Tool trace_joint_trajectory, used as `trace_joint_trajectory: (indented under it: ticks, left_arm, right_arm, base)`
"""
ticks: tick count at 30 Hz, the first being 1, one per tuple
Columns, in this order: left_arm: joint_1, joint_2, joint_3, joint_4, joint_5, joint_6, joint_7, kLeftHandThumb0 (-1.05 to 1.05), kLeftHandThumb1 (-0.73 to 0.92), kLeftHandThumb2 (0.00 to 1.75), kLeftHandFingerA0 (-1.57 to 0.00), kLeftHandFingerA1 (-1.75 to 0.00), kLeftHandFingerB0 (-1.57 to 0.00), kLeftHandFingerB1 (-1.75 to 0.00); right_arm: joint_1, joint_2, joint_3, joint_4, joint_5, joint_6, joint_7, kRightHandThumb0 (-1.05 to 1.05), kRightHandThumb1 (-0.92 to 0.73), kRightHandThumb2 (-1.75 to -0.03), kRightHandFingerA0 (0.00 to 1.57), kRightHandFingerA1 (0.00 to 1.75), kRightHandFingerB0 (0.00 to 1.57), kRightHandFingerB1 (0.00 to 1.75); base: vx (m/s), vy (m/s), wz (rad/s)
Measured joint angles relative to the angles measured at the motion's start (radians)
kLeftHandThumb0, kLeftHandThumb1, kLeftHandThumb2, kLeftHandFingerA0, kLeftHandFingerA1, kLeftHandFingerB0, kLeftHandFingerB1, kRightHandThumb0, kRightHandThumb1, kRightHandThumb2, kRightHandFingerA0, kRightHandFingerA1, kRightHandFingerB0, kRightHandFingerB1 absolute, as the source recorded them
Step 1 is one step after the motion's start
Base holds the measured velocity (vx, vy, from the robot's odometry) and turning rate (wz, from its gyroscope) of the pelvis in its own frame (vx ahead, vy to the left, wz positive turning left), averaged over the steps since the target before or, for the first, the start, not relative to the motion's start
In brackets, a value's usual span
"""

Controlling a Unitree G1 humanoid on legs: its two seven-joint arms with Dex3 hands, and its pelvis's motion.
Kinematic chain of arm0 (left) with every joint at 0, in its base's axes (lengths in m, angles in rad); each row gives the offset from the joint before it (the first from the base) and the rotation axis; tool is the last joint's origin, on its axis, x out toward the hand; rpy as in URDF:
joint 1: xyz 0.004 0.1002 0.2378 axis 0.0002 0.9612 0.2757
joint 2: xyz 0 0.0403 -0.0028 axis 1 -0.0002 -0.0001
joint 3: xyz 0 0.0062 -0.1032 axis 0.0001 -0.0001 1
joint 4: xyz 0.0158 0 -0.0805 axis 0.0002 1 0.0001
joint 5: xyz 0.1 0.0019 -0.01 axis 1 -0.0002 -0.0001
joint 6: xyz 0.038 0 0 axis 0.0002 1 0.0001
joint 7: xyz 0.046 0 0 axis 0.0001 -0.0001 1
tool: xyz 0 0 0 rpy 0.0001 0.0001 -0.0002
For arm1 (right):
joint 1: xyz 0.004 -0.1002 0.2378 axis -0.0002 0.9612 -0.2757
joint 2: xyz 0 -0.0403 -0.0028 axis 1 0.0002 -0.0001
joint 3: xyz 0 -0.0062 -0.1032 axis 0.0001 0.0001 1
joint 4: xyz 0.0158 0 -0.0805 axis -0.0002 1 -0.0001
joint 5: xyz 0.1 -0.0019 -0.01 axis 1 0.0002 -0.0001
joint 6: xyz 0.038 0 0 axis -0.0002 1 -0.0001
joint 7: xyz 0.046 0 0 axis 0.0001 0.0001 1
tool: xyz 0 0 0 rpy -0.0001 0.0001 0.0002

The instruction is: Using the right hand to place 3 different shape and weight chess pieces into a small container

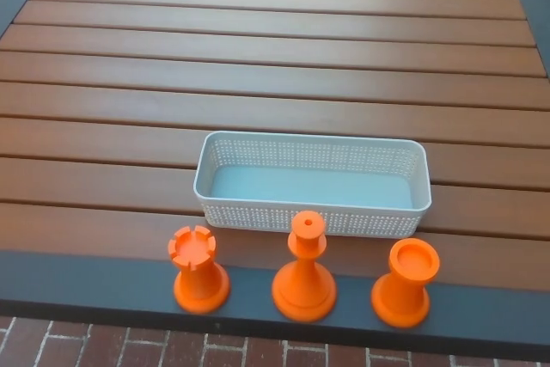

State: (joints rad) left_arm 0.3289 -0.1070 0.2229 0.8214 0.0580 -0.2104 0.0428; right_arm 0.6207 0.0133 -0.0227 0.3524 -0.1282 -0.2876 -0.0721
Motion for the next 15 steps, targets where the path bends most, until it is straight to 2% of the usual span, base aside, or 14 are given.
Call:
trace_joint_trajectory:
  ticks: [1,2,5,6,8,9,10,11,12,14,15]
  left_arm:
    - [0.003,-0.007,0.012,-0.001,-0.006,-0.005,0.003,-0.06,0.50,1.18,-1.05,-1.31,-0.99,-1.01]
    - [0.005,-0.013,0.024,-0.001,-0.012,-0.010,0.005,-0.07,0.52,1.17,-1.07,-1.31,-0.98,-1.01]
    - [0.008,-0.021,0.041,-0.002,-0.025,-0.022,0.007,-0.08,0.51,1.17,-1.07,-1.30,-0.98,-1.00]
    - [0.008,-0.021,0.041,-0.002,-0.025,-0.022,0.007,-0.08,0.52,1.13,-1.09,-1.28,-0.98,-0.99]
    - [0.013,-0.029,0.053,-0.001,-0.035,-0.031,0.008,-0.08,0.52,1.13,-1.09,-1.28,-0.98,-0.99]
    - [0.014,-0.031,0.056,-0.001,-0.038,-0.031,0.008,-0.07,0.52,1.12,-1.08,-1.29,-0.97,-0.98]
    - [0.015,-0.034,0.061,-0.001,-0.041,-0.031,0.008,-0.07,0.52,1.12,-1.08,-1.29,-0.97,-0.98]
    - [0.015,-0.036,0.063,-0.002,-0.042,-0.031,0.008,-0.07,0.52,1.11,-1.08,-1.29,-0.97,-0.98]
    - [0.016,-0.039,0.065,-0.002,-0.043,-0.031,0.008,-0.08,0.53,1.11,-1.06,-1.28,-0.97,-0.99]
    - [0.015,-0.045,0.067,-0.002,-0.043,-0.031,0.009,-0.08,0.53,1.11,-1.06,-1.28,-0.97,-0.99]
    - [0.015,-0.046,0.068,-0.002,-0.044,-0.031,0.009,-0.07,0.53,1.12,-1.04,-1.27,-0.97,-0.98]
  right_arm:
    - [0.010,0.005,-0.002,-0.014,0.001,-0.016,-0.004,-0.11,-0.52,-1.03,1.03,1.05,0.91,0.90]
    - [0.022,0.014,-0.007,-0.029,0.000,-0.035,-0.012,-0.12,-0.65,-0.81,0.89,0.89,0.79,0.70]
    - [0.056,0.046,-0.013,-0.075,-0.006,-0.072,-0.040,-0.13,-0.68,-0.72,0.82,0.79,0.74,0.62]
    - [0.056,0.046,-0.013,-0.075,-0.006,-0.072,-0.040,-0.26,-0.70,-0.62,0.70,0.72,0.59,0.44]
    - [0.100,0.088,-0.018,-0.129,-0.020,-0.113,-0.077,-0.26,-0.70,-0.62,0.70,0.72,0.59,0.44]
    - [0.114,0.102,-0.019,-0.143,-0.023,-0.127,-0.088,-0.30,-0.66,-0.60,0.60,0.71,0.48,0.41]
    - [0.132,0.119,-0.018,-0.159,-0.024,-0.144,-0.097,-0.30,-0.66,-0.60,0.60,0.71,0.48,0.41]
    - [0.150,0.137,-0.015,-0.178,-0.025,-0.158,-0.105,-0.33,-0.58,-0.58,0.41,0.58,0.35,0.32]
    - [0.172,0.154,-0.008,-0.202,-0.025,-0.173,-0.112,-0.55,-0.41,-0.72,0.15,0.52,0.06,0.35]
    - [0.213,0.178,0.018,-0.254,-0.026,-0.200,-0.120,-0.55,-0.41,-0.72,0.15,0.52,0.06,0.35]
    - [0.227,0.180,0.028,-0.275,-0.027,-0.207,-0.121,-0.58,-0.51,-0.61,0.09,0.42,0.06,0.19]
  base:
    - [0.00,0.000,0.00]
    - [0.00,0.000,0.00]
    - [0.00,0.000,0.00]
    - [0.00,0.000,0.00]
    - [0.00,0.000,0.00]
    - [0.00,0.000,0.00]
    - [0.00,0.000,0.00]
    - [0.00,0.000,0.00]
    - [0.00,0.000,0.00]
    - [0.00,0.000,0.00]
    - [0.00,0.000,0.00]
